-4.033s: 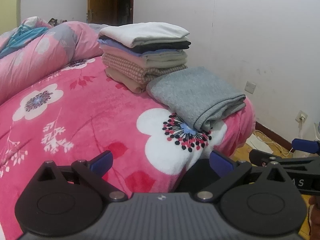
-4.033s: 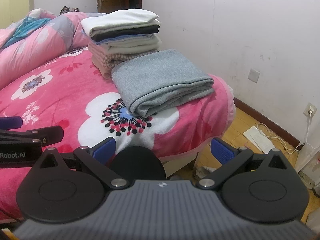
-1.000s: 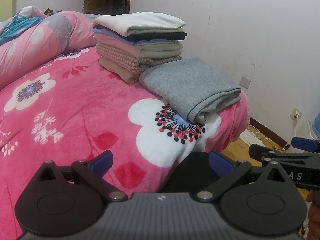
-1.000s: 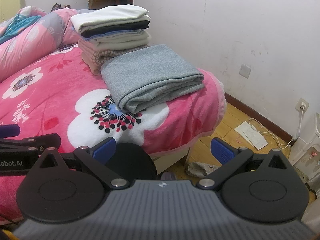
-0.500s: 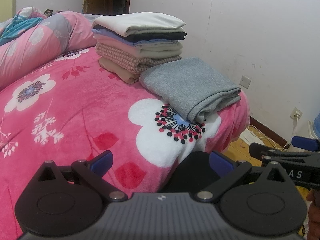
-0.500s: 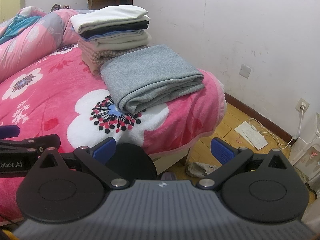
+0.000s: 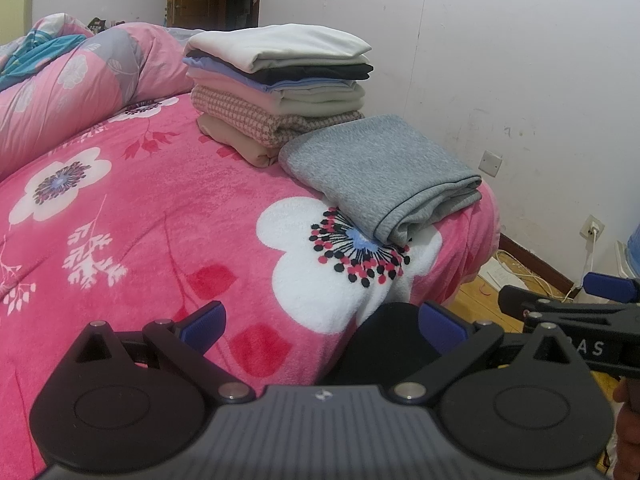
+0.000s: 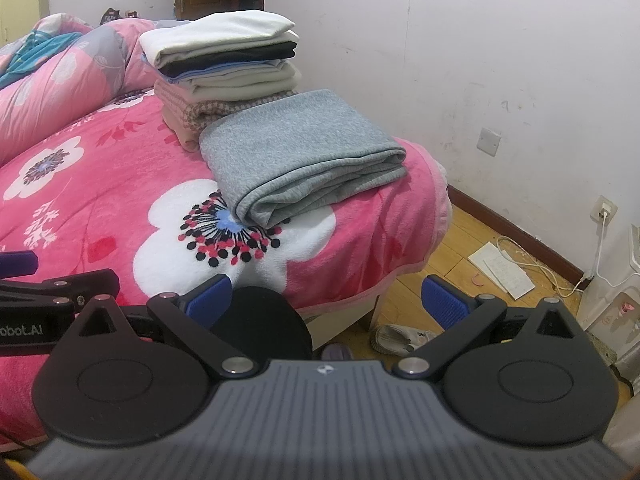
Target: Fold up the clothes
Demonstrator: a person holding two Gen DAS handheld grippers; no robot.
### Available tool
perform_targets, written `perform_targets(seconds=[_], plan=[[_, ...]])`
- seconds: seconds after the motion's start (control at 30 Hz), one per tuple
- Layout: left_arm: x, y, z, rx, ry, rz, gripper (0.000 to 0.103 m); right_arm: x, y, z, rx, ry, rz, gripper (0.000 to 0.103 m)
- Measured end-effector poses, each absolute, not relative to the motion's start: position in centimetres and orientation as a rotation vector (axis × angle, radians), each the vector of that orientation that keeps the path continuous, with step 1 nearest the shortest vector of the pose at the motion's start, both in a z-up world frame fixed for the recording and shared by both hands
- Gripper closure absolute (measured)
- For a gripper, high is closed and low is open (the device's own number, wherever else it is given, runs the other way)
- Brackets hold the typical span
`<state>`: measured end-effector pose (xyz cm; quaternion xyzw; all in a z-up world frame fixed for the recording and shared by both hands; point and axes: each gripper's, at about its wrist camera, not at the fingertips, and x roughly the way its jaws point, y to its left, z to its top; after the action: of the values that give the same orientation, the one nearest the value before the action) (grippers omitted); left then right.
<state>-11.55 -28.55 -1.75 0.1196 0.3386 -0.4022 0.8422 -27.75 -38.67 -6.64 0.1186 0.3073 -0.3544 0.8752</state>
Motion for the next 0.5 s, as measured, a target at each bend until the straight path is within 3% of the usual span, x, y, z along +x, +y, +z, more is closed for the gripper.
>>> perform_targets(seconds=[0.5], plan=[[-11.62, -28.48, -1.88, 0.252, 0.719, -0.853, 0.0, -28.06, -38.72, -6.71, 0.249, 0.641, -0.757, 0.001]])
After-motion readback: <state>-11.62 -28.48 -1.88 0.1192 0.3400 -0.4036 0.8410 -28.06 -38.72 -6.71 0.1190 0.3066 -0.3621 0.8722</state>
